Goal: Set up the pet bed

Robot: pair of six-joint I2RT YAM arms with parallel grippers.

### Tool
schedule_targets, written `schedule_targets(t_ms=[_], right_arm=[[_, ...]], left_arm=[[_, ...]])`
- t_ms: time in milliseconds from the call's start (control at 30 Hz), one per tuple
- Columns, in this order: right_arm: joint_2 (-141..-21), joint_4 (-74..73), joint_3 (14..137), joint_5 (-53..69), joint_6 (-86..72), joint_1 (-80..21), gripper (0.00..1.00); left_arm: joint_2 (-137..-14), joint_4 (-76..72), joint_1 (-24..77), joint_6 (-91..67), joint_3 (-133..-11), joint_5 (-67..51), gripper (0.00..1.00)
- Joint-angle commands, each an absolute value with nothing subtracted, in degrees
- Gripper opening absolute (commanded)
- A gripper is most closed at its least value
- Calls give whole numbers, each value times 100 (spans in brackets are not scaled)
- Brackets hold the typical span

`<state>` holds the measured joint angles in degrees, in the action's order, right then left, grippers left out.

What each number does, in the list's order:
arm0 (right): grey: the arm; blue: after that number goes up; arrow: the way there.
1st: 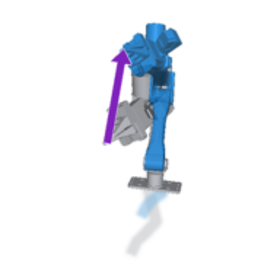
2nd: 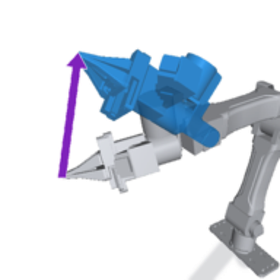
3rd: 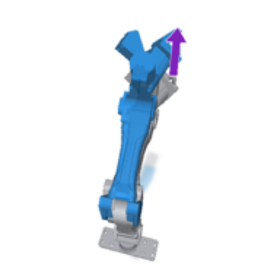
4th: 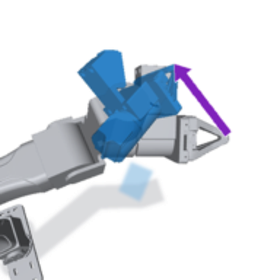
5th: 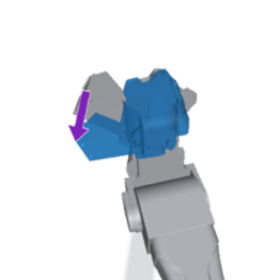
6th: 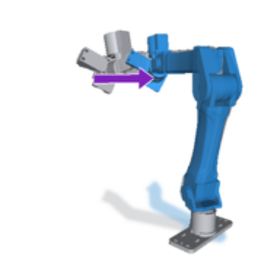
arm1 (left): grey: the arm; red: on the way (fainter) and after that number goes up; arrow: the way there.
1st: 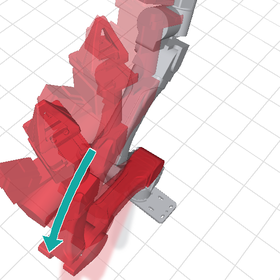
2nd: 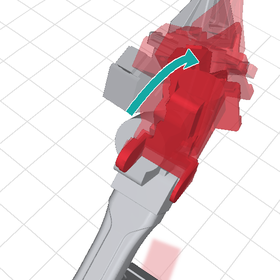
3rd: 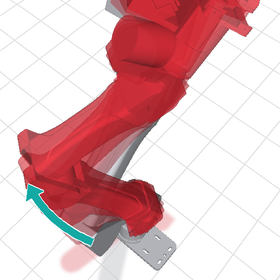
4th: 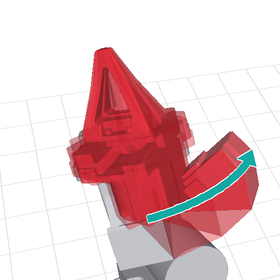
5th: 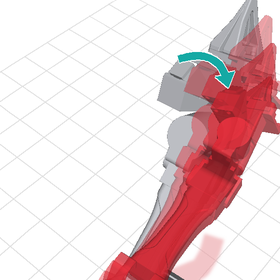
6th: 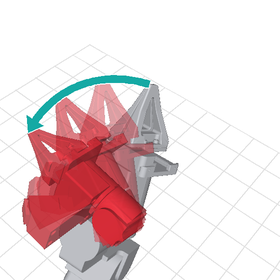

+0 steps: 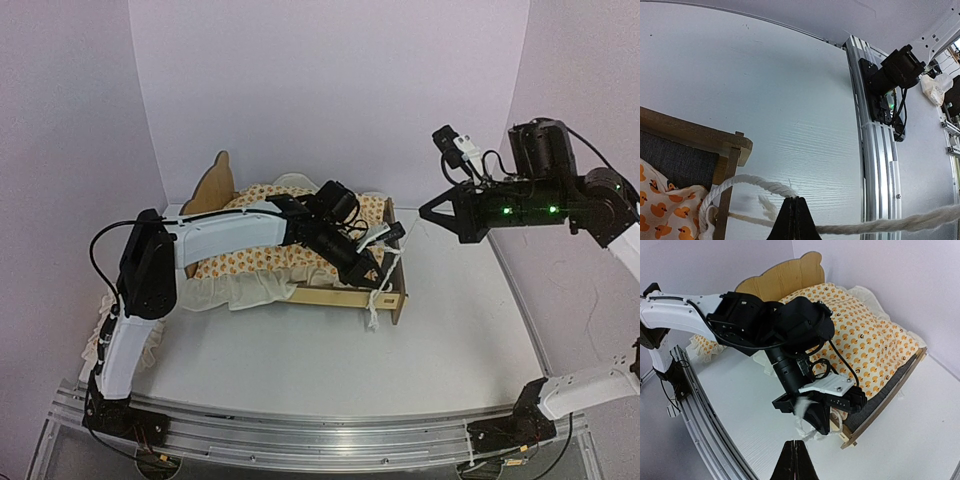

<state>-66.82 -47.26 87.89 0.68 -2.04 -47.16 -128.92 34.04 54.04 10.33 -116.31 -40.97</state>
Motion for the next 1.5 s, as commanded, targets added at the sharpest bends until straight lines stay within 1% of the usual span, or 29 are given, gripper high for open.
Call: schedule_targets(t_ms=[0, 267, 500, 600, 700, 833, 900, 933, 967, 1000, 1033, 1100, 1200, 1267, 1367, 1400, 1467], right_arm=[[-6489, -4308, 9315, 1, 193, -4702, 0], [-6296, -3965, 8927, 11, 97, -4704, 0], [-6132, -3966, 7785, -601, -362, -4705, 0], [-6083, -3970, 7413, -664, -512, -4706, 0], [-6163, -3970, 7317, -540, -586, -4703, 0], [-6253, -3956, 7475, -437, -460, -4695, 0], [-6345, -3949, 7614, -147, -372, -4695, 0], [-6442, -3935, 7685, 125, -311, -4699, 0], [-6517, -3926, 7767, 316, -272, -4701, 0], [-6609, -3916, 7839, 508, -232, -4701, 0], [-6682, -3908, 7883, 639, -200, -4701, 0], [-6799, -3887, 7925, 871, -134, -4699, 0], [-6876, -3717, 7890, 1295, -73, -4699, 0], [-6923, -3522, 7873, 1434, -80, -4700, 0], [-6965, -3196, 7818, 1530, -53, -4696, 0], [-6996, -3070, 7800, 1545, -52, -4695, 0], [-7098, -2982, 7817, 1569, -50, -4699, 0]], left_arm=[[-12711, 3399, 5414, 1331, -11954, -4192, 0], [-12809, 3360, 5422, 1431, -11700, -4172, 0], [-12754, 3585, 5423, 1477, -11917, -4388, 0], [-12537, 3770, 5416, 1953, -11488, -4291, 0], [-12357, 4011, 5392, 2273, -11097, -4103, 0], [-11994, 4105, 5340, 2296, -10653, -4015, 0], [-11857, 4038, 5345, 2300, -10385, -4122, 0], [-11842, 4049, 5352, 2355, -10281, -4270, 5], [-11847, 4092, 5363, 2418, -10217, -4367, 13], [-11849, 4136, 5368, 2466, -10196, -4458, 31], [-11837, 4183, 5370, 2516, -10218, -4498, 45], [-11764, 4331, 5359, 2691, -10391, -4427, 59], [-11692, 4688, 5269, 2964, -10863, -4262, 71], [-11685, 4798, 5131, 3039, -11255, -4344, 78], [-11749, 4738, 5060, 3235, -11532, -4552, 92], [-11781, 4654, 5062, 3287, -11499, -4685, 93], [-11895, 4539, 5093, 3340, -11490, -5020, 93]])
